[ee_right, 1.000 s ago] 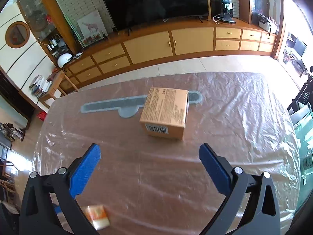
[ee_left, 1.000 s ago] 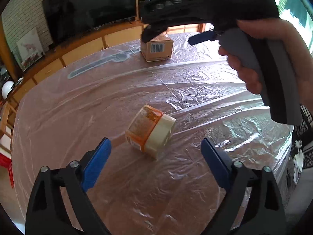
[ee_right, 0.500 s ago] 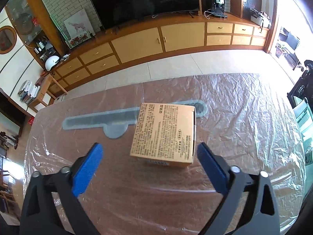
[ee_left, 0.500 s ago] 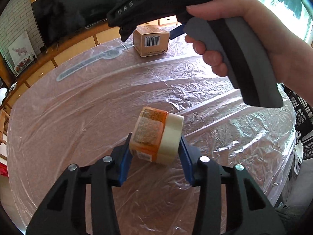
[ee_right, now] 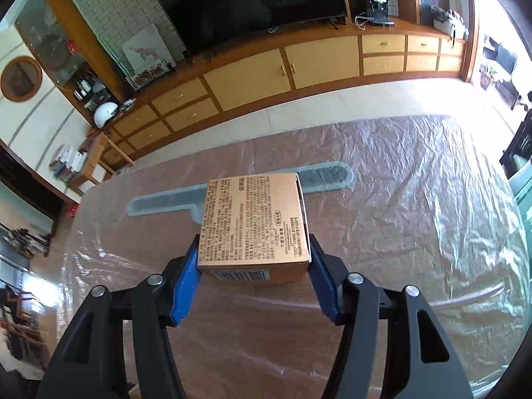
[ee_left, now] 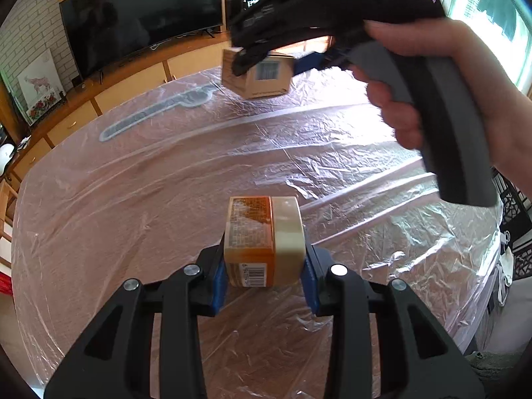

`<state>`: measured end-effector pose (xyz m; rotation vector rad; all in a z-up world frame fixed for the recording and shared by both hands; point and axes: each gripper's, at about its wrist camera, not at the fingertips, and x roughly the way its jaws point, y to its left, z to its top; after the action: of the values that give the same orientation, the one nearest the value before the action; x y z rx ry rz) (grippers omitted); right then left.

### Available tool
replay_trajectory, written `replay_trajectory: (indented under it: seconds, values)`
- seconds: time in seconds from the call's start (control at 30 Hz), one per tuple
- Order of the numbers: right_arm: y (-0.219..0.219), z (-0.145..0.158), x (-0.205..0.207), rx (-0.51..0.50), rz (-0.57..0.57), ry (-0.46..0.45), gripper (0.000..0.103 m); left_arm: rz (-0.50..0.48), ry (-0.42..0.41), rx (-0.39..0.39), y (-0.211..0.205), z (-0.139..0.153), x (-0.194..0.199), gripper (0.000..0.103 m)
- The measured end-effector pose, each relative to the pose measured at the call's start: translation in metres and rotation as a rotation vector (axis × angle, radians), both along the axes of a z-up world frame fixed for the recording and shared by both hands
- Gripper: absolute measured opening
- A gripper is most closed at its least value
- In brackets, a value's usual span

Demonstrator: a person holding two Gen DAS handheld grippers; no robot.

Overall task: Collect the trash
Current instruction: 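Grasp the orange-labelled jar with the left gripper while the right gripper grasps the cardboard box, then carry the jar and cardboard box with both grippers over the black bin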

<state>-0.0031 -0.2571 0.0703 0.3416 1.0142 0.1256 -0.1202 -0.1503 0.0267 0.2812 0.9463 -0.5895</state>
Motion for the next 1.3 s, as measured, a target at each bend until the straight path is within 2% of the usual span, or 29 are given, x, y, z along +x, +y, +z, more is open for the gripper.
replay_trajectory:
  seconds: [0.07,0.27,0.67,0.93,1.3]
  values:
    - [-0.008,0.002,-0.009,0.055,-0.002,0.005,0.058,0.009,-0.002,-0.002,0.002,0.001,0.000,0.038]
    - [-0.019,0.009,-0.043,0.102,0.018,0.003,0.058,0.038,0.006,-0.007,0.010,0.002,0.001,0.038]
    - [-0.008,0.012,-0.122,0.086,0.110,0.001,0.058,0.085,0.019,-0.028,0.025,0.006,-0.002,0.037]
    - [-0.005,0.024,-0.162,0.117,0.166,-0.014,0.058,0.094,0.014,-0.046,0.037,0.016,-0.019,0.037]
    - [-0.003,0.037,-0.220,0.161,0.244,-0.017,0.058,0.077,0.001,-0.081,0.051,0.035,-0.062,0.037]
